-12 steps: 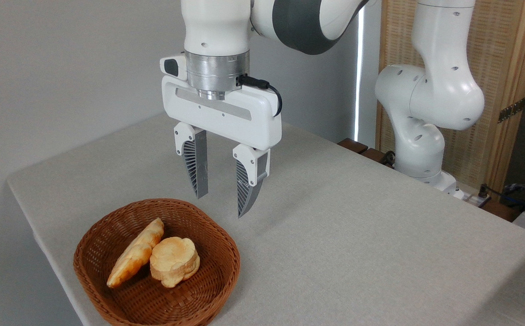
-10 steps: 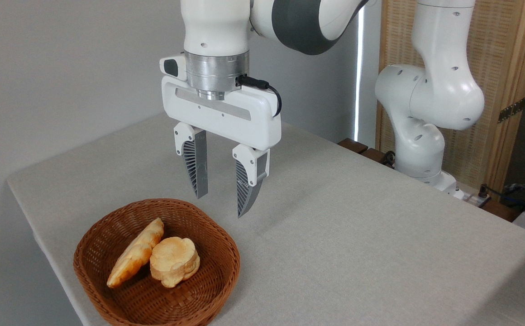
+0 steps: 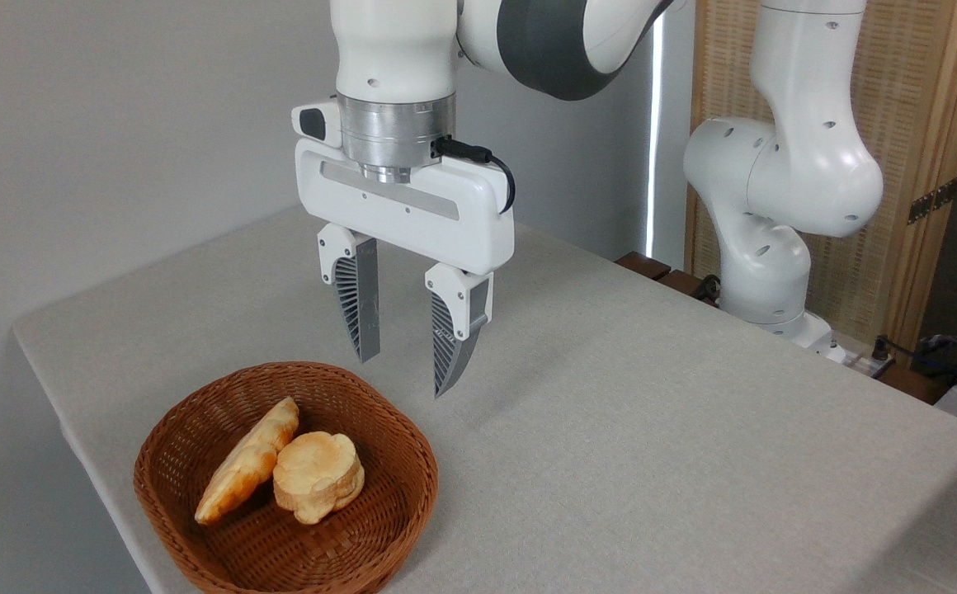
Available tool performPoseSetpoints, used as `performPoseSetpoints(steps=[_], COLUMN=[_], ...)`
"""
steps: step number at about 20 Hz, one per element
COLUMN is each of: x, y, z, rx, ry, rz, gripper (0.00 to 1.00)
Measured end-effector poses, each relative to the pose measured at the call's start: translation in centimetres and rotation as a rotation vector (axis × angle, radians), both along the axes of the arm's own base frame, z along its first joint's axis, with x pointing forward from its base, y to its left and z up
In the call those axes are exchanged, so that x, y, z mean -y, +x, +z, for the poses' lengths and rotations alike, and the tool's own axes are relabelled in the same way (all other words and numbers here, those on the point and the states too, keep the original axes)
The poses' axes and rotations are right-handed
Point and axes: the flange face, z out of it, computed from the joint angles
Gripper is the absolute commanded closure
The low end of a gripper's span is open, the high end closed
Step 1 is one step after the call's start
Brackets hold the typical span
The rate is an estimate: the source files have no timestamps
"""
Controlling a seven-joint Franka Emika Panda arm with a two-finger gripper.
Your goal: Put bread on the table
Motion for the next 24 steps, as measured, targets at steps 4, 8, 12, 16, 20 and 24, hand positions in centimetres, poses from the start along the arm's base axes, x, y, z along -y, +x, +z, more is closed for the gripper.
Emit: performPoseSetpoints(steps=[4,8,12,16,20,24], x=[0.0,0.0,0.2,0.3,0.3,0.5], y=[0.0,0.0,0.0,0.0,0.1,1.0], z=[0.0,0.0,0.0,0.0,0.1,0.2], rx=[0.0,0.0,0.0,0.0,0.012,0.07], ry=[0.0,0.0,0.0,0.001,0.001,0.003], rz=[0.0,0.0,-0.003,-0.005,-0.005,-0.006], gripper=[0.0,0.0,0.0,0.0,0.0,0.0])
